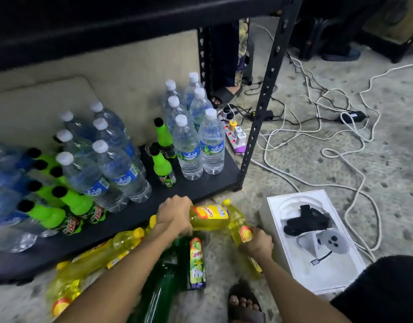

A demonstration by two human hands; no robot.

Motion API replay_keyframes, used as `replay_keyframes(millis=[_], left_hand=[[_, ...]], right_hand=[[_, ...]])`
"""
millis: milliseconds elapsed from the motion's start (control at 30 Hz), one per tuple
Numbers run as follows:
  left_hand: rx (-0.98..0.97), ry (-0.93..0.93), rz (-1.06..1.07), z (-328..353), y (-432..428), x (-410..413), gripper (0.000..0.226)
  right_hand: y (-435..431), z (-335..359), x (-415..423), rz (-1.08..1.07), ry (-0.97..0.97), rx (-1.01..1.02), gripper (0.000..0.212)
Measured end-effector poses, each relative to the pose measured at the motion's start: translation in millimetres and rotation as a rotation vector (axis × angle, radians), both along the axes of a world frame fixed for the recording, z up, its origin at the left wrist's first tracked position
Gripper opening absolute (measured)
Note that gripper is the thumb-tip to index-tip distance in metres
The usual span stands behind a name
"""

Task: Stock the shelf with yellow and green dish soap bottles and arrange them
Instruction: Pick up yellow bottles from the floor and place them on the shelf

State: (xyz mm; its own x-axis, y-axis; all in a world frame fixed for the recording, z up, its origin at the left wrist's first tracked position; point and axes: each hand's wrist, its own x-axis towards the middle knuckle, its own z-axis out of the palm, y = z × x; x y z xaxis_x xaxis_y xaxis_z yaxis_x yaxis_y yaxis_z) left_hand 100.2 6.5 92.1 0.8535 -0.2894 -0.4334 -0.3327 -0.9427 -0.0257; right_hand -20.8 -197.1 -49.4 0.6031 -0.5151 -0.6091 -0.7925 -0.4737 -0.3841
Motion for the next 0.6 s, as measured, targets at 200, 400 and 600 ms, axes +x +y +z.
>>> replay_keyframes(millis=[200, 400, 600], left_hand=[[0.025, -0.112, -0.314, 129, 85, -59, 0.045], [-0.105, -0.521, -0.715, 272, 135, -104, 0.056], [0.114, -0.971, -1.072, 433, 121, -93, 0.069]], right_hand=[[19, 95, -11, 0.037, -0.247, -0.02, 0.082], [29, 237, -15, 0.015, -0.697, 0.109, 0.088], [31, 411, -6, 0.047, -1.186, 0.177, 0.098]])
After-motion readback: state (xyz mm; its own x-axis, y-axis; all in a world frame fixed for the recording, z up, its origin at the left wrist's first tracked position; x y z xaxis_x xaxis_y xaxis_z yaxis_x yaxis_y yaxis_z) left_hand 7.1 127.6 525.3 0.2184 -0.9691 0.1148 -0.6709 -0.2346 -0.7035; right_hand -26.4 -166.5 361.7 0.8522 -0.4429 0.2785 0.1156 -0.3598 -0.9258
